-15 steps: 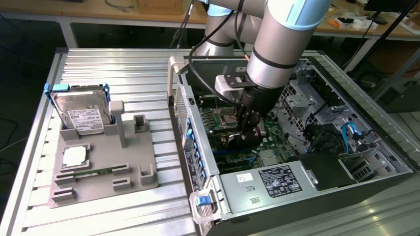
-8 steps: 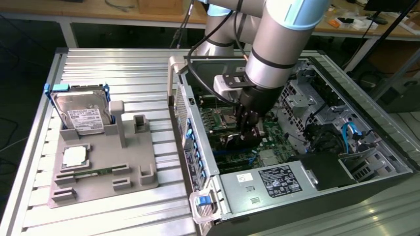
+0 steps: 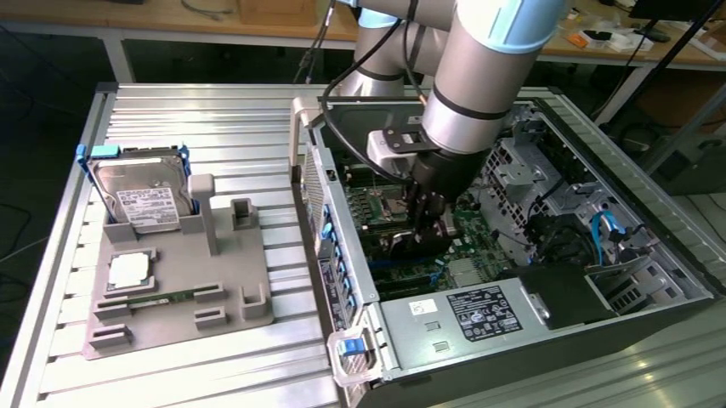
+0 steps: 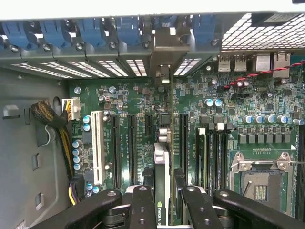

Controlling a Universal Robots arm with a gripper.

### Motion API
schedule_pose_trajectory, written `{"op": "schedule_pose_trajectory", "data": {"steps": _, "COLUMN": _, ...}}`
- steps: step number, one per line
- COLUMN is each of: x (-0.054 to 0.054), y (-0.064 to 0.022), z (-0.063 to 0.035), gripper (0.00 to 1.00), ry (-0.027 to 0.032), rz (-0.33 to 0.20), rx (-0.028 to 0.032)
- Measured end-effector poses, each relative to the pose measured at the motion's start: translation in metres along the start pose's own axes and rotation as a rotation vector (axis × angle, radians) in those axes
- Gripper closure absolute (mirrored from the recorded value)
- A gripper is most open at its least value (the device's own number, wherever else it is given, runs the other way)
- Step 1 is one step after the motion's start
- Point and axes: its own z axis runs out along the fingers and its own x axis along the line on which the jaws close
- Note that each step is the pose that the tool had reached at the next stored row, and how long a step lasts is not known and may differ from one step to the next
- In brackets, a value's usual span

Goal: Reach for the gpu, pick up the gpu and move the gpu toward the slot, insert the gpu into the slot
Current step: 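Insert the gpu into the slot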

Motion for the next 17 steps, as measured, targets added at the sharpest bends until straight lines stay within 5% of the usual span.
{"op": "schedule_pose_trajectory", "data": {"steps": 17, "x": -0.0018, "y": 0.0011, "z": 0.0016, "gripper": 0.73, "ry": 0.0000, "rz": 0.006, "rx": 0.0003}}
